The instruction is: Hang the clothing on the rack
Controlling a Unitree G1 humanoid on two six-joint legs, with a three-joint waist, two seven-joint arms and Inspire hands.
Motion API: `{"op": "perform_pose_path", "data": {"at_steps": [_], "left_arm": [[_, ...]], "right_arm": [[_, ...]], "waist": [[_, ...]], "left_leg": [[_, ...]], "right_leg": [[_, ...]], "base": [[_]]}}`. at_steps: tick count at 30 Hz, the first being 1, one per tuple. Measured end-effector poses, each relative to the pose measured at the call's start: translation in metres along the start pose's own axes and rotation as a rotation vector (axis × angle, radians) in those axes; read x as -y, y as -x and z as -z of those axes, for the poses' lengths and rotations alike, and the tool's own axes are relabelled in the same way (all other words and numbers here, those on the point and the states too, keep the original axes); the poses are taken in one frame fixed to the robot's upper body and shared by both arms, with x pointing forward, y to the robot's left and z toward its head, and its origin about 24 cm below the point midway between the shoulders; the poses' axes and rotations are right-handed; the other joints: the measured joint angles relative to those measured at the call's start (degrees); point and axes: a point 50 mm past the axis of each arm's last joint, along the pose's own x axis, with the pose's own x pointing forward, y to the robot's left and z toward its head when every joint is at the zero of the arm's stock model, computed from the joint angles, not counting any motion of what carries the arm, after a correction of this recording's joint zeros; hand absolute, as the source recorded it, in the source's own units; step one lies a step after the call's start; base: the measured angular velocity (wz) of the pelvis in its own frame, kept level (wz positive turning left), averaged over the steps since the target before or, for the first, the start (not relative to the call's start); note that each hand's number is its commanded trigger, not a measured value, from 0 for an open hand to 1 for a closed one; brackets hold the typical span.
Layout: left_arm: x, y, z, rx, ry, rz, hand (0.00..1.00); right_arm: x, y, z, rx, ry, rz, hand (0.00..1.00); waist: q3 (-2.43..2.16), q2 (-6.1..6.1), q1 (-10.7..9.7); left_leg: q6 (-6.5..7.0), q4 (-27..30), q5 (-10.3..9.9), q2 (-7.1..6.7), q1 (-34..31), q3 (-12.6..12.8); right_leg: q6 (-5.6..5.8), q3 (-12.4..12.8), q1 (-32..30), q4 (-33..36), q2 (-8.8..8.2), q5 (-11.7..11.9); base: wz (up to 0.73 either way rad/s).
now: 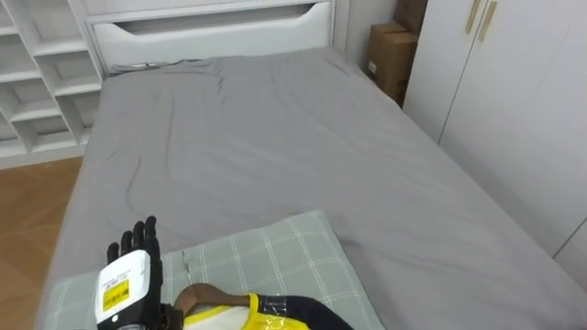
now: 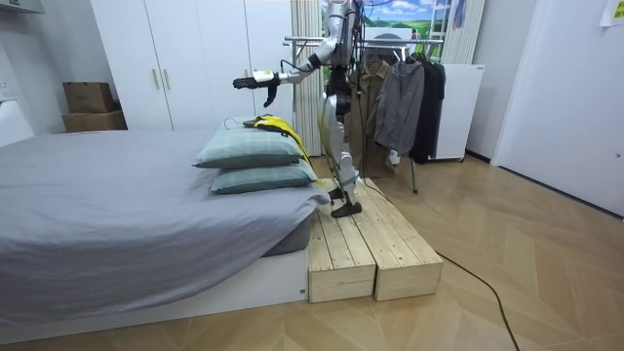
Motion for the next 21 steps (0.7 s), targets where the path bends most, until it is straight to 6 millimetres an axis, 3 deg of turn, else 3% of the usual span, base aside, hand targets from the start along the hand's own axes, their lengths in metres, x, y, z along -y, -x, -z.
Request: {"op": "perform_pose_path", "data": {"at_steps": [5, 21], "left_arm": [[0.012, 0.006, 0.007, -0.045, 0.006, 0.080, 0.00], [0.021, 0.006, 0.015, -0.106, 0.007, 0.153, 0.00]], "right_arm": [[-0.001, 0.000, 0.001, -0.010, -0.001, -0.006, 0.00], [-0.003, 0.000, 0.007, -0.024, 0.004, -0.004, 0.00]], "waist": [[-0.04, -0.20, 0.00], [-0.11, -1.08, 0.24]], "left_leg": [[0.00, -0.17, 0.00, -0.01, 0.01, 0.14], [0.00, 0.18, 0.00, 0.15, -2.07, 0.80]], "right_leg": [[0.04, 0.15, -0.13, 0.00, 0.03, 0.05], [0.05, 0.85, -2.58, 0.42, 0.09, 0.24]], "base": [[0.00], [-0.02]]}}
